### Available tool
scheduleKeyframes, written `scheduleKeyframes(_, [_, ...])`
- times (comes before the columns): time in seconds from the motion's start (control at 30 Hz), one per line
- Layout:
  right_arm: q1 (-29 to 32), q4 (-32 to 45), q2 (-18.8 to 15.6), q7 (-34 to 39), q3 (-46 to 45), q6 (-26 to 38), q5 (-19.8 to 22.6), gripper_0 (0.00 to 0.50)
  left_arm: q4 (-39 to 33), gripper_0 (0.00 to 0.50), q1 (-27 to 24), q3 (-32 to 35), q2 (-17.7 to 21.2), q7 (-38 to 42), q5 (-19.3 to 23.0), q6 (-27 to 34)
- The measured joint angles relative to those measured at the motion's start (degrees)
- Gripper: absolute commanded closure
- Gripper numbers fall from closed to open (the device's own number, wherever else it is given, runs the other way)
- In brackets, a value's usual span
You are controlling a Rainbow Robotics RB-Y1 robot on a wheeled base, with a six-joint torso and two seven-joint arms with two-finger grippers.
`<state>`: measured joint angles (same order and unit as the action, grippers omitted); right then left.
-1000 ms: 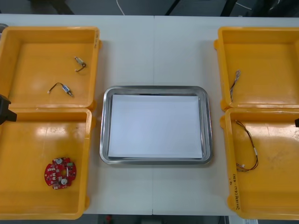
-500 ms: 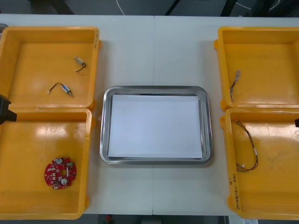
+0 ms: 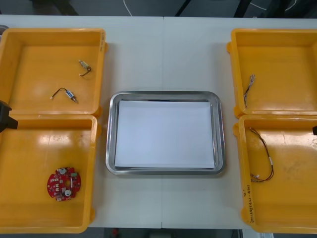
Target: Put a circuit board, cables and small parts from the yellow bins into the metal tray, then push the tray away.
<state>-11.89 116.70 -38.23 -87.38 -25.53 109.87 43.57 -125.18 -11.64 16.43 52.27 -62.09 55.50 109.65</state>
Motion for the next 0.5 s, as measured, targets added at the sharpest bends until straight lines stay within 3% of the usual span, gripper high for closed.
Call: scheduleKeyframes(0.5, [0.0, 0.0, 0.0, 0.0, 0.0, 0.0, 0.0, 0.055, 0.0, 0.0, 0.0, 0.0, 0.0, 0.0, 0.0, 0.0])
